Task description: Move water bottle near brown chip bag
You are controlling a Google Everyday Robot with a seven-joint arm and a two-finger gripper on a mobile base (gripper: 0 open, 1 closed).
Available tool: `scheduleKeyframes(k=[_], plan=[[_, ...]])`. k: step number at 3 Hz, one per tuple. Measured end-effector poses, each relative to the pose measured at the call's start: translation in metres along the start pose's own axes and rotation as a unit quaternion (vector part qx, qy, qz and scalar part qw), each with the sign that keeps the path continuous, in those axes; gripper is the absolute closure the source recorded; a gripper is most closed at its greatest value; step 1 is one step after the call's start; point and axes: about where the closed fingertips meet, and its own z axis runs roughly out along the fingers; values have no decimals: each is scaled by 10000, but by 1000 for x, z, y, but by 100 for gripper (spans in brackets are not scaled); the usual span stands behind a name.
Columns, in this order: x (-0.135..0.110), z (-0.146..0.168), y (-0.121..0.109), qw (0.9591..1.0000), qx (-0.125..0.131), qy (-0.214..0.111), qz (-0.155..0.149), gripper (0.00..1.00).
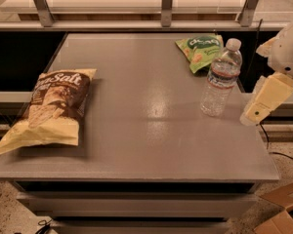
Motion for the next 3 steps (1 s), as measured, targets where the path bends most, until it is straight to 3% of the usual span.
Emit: scheduleKeyframes(k=[2,3], plan=[[9,27,-22,9980,211,-561,217,0],[10,40,-29,9955,123,-923,166,0]])
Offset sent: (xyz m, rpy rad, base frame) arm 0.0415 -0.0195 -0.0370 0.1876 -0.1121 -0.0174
